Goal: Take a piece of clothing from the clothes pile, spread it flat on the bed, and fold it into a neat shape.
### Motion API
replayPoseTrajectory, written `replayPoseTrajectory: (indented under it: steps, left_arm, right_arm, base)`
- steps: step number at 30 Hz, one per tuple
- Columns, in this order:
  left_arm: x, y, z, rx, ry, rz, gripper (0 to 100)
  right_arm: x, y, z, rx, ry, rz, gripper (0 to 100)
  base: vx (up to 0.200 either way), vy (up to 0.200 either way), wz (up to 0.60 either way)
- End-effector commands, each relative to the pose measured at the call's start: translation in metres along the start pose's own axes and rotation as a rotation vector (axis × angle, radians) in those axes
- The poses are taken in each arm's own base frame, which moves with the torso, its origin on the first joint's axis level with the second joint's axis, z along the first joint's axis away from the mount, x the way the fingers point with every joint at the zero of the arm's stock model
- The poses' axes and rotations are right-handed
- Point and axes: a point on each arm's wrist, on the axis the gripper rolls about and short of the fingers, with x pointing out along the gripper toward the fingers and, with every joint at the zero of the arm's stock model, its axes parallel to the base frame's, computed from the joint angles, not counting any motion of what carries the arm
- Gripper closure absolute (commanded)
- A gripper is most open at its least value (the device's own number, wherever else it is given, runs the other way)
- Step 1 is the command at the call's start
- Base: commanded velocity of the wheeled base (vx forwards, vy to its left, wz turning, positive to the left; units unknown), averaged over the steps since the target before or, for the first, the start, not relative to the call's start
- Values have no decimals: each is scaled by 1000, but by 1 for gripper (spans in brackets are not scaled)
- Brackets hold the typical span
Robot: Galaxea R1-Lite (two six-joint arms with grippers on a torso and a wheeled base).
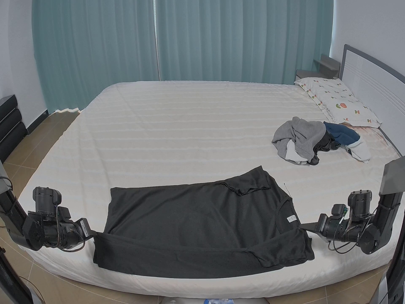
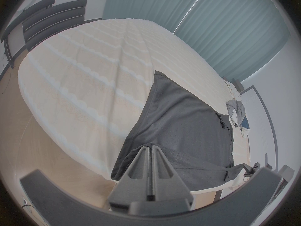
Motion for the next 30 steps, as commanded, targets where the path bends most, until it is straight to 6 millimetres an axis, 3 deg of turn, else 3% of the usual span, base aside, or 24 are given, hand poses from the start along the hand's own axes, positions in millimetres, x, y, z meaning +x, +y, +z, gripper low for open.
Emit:
replayPoseTrajectory:
  steps: [1, 6, 14, 30]
  left_arm:
    - [-10, 3, 2, 16, -14, 12, 100]
    - [-22, 3, 3, 36, 7, 33, 100]
    - [-20, 4, 5, 31, 14, 38, 100]
    - [18, 9, 8, -19, 100, 56, 100]
  right_arm:
    - [-38, 19, 5, -29, -52, 78, 100]
    - [-54, 29, 5, -52, -73, 122, 100]
    - [-52, 25, 7, -43, -76, 114, 100]
    - [-22, 9, 10, -16, -26, 85, 100]
  base:
    - [0, 0, 0]
    - [0, 0, 0]
    - [0, 0, 0]
    - [0, 0, 0]
